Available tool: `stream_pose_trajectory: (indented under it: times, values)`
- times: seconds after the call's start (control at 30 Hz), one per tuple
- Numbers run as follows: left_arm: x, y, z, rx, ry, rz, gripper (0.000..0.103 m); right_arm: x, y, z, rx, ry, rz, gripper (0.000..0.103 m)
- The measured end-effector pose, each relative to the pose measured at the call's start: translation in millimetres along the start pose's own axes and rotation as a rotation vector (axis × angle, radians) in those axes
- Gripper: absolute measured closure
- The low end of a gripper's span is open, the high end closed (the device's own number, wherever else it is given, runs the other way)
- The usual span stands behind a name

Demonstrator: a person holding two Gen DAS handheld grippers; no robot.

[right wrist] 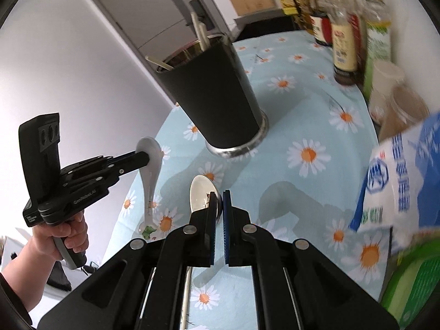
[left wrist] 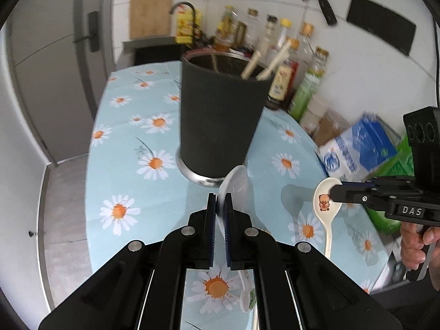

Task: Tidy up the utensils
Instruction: 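Lift both white spoons up toward the black holder, then lower both spoons into the black holder and open both tools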

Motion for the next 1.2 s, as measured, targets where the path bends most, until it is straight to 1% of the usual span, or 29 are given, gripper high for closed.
stream_pose_trajectory:
  times: [0.2,0.27,0.43,0.7,0.83,0.97,1.07,1.2]
  values:
    - [-29.4,7.1,-2.6,-0.070,0.088,0.083,0.099,-12.2,17.4,-18.6,-0.099,0.041,0.041,0.098]
    - [-42.9,11.9,-1.5,-0.090,0.112,0.125,0.099,-14.4,21.3,-23.6,-0.127,0.044,0.055,0.098]
    - [-63.2,24.3,0.8,-0.100,0.133,0.195,0.099,-21.8,32.9,-38.6,-0.175,0.045,0.099,0.098]
    - [-80.5,49.4,-7.3,-0.077,0.110,0.294,0.099,-38.3,46.6,-65.5,-0.246,-0.011,0.192,0.098]
    - [-86.8,63.7,-16.3,-0.066,0.085,0.337,0.099,-44.6,56.7,-76.8,-0.249,-0.042,0.232,0.098]
    - [-92.0,77.4,-21.7,-0.032,0.074,0.368,0.099,-50.6,66.4,-88.5,-0.276,-0.093,0.283,0.098]
    - [-95.8,90.1,-27.0,-0.017,0.058,0.397,0.099,-54.6,76.8,-94.6,-0.275,-0.111,0.308,0.098]
    - [-100.1,108.7,-32.1,0.007,0.051,0.446,0.099,-64.3,94.0,-103.5,-0.271,-0.144,0.372,0.098]
Point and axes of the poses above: each gripper's, at about its wrist camera, not at the fingertips, and x roughly the way its jaws point, z to its right, y to its top, the point moved 7 cm from there along x, roughly the way its jaws point, and after that the axes turned 14 degrees about x, right-handed, at the moved point
